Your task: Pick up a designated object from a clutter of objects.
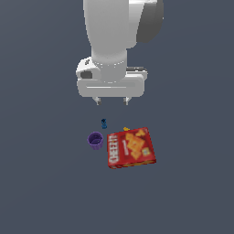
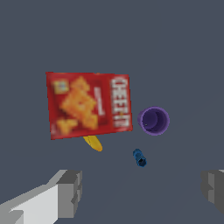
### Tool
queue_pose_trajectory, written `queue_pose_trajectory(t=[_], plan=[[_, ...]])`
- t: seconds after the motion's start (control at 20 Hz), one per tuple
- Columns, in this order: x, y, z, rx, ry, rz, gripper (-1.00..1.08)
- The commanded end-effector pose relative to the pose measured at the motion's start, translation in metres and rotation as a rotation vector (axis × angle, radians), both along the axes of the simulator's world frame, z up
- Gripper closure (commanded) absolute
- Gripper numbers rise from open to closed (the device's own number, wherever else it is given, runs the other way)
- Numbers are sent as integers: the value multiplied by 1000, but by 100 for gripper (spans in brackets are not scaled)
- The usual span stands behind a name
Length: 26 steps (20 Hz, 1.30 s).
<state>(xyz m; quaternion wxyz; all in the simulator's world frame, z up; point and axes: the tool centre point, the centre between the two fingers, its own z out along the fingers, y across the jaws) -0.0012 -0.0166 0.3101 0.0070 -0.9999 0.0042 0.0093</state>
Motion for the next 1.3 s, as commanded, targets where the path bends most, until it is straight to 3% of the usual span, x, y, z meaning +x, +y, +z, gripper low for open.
queue_pose_trajectory(t=[0.0, 0.65, 1.25], plan=[[0, 0, 0, 0, 0, 0, -92], [2, -4, 14, 0, -11, 13, -92], [-4, -15, -33, 1, -12, -80, -92]])
